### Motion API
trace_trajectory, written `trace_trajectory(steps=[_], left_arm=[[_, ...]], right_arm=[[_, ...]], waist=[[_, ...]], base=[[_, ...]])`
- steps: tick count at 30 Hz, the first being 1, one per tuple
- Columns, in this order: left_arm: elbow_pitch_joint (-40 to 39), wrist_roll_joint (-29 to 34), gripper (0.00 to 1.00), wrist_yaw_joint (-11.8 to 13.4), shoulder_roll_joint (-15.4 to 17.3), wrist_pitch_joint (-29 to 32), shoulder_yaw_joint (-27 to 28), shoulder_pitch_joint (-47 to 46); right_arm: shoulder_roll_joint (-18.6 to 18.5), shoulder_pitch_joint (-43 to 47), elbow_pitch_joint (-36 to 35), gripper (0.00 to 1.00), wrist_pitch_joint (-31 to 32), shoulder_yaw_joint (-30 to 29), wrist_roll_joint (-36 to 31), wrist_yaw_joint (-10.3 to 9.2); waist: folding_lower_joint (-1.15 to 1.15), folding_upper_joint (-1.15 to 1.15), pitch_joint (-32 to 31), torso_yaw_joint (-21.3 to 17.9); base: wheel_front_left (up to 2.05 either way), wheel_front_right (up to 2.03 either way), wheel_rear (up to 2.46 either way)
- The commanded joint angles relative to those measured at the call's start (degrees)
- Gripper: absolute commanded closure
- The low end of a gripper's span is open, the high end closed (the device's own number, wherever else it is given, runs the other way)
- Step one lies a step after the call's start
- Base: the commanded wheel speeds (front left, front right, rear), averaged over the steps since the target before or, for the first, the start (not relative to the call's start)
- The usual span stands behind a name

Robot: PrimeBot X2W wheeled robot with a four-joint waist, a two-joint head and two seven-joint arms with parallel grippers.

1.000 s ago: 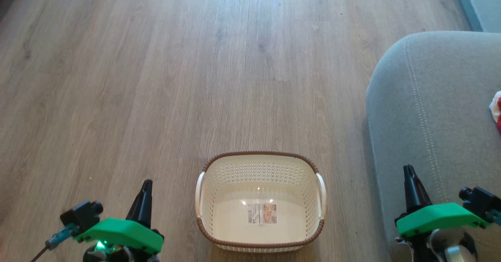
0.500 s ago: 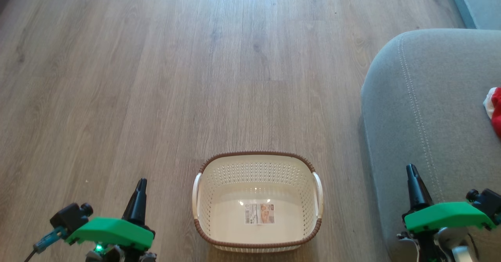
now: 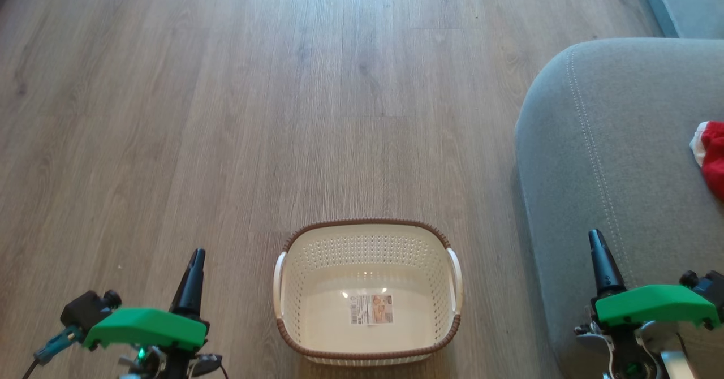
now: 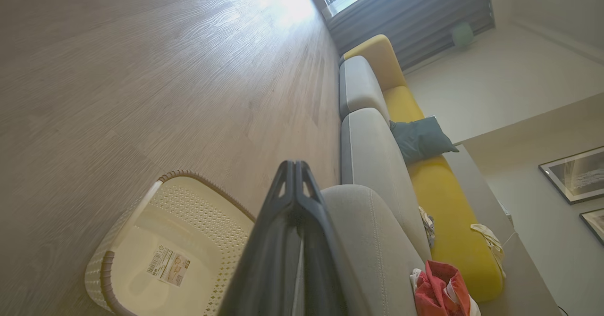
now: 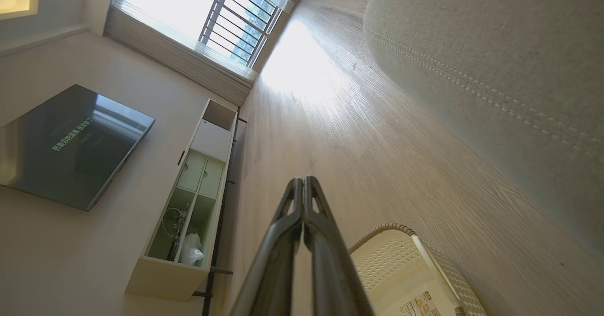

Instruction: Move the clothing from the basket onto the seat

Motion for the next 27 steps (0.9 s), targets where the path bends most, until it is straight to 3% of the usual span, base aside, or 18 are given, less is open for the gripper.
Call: trace_trajectory(steps=[1,27], left_arm=[[-2.1,-1.1,1.0,-0.3,0.1,0.3,1.9,-2.9],[-2.4,-17.3,1.0,-1.6,0.1,4.8,5.2,-4.0]], right_arm=[[-0.6,-2.8,-2.1,1.0,0.5,0.4,1.2,-0.01],[-0.7,-3.7,-2.7,1.0,4.9,-0.4,18.6,-0.01]], waist=[[0.0,0.0,0.0,0.0],[0.0,0.0,0.0,-1.9]], base=[[0.0,0.0,0.0],[0.0,0.0,0.0]])
